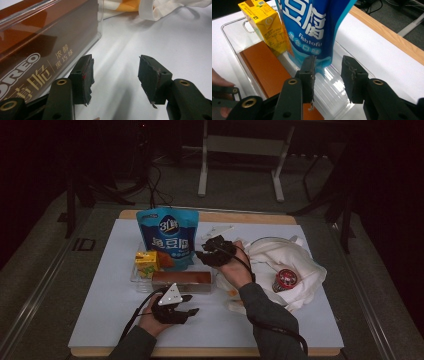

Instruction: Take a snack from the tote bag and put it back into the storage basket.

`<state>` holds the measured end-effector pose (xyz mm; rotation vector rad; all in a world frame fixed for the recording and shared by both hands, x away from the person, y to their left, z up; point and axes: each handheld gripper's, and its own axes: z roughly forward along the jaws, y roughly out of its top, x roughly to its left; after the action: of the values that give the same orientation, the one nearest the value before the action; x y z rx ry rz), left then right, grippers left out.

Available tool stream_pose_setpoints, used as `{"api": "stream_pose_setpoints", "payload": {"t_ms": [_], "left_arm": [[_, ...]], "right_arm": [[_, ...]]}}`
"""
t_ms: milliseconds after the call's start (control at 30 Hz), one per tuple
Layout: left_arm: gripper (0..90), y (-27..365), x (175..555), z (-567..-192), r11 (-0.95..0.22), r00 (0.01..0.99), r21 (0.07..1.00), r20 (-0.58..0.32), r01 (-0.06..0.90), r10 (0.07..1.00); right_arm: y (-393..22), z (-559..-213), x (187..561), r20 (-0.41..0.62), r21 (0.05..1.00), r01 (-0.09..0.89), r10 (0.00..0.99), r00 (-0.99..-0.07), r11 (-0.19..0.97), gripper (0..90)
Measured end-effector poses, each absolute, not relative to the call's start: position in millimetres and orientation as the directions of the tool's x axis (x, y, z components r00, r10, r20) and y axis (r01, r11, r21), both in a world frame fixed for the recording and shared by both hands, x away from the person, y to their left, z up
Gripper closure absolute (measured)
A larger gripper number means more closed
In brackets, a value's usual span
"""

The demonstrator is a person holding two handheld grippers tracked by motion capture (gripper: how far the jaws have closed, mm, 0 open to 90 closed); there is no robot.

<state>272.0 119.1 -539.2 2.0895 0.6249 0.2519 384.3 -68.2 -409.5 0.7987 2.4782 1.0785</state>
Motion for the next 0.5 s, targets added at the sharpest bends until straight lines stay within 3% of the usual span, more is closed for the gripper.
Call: {"api": "stream_pose_setpoints", "payload": {"t_ms": [500], "left_arm": [[45.7, 119.3, 272.0, -539.2, -0.452, 0.849, 0.826, -0.061, 0.338, 0.524]], "right_arm": [[-98.9, -401.9, 374.0, -0.096, 0.742, 0.36, 0.621, -0.778, 0.566, 61.9]]}}
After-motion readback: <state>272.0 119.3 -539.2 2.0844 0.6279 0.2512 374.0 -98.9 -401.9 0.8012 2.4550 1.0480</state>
